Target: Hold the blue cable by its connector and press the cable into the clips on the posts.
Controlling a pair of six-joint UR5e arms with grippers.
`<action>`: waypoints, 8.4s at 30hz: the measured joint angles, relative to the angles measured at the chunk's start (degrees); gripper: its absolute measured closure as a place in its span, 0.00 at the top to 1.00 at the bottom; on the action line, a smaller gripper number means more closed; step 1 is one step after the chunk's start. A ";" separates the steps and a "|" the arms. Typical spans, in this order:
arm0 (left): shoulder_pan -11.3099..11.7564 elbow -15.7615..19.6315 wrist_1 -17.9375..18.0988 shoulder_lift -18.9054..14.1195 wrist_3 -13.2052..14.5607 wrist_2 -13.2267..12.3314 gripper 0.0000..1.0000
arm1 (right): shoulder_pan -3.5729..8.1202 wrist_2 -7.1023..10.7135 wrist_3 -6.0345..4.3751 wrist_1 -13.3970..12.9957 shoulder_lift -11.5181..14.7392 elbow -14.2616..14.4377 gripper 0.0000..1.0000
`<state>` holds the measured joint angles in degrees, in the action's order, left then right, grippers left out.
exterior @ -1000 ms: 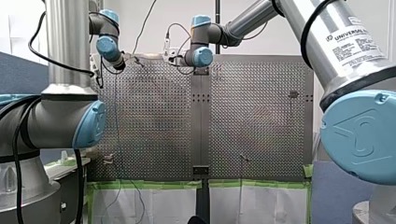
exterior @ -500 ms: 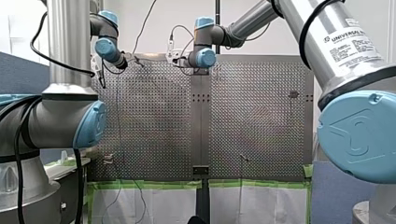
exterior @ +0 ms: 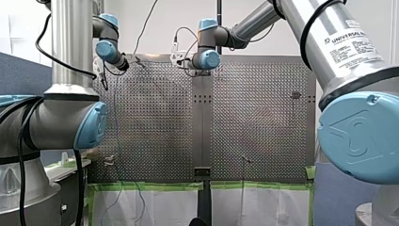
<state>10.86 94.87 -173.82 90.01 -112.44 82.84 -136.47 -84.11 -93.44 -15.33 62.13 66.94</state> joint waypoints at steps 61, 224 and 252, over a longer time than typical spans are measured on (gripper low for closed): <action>1.20 -4.05 6.23 4.23 -8.32 -4.73 0.00 | 7.35 1.47 -3.39 -2.19 -5.52 -5.66 0.00; -3.45 9.15 -4.52 -12.52 21.35 -8.09 1.00 | 7.47 1.67 -2.93 -0.04 -5.65 -5.54 0.00; -4.15 9.17 -4.87 -12.36 18.71 -3.31 1.00 | 7.47 1.75 -2.97 0.03 -5.65 -5.54 0.00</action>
<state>6.71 104.04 -178.69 77.65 -93.73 79.53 -129.00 -82.37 -96.42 -15.30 56.48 61.40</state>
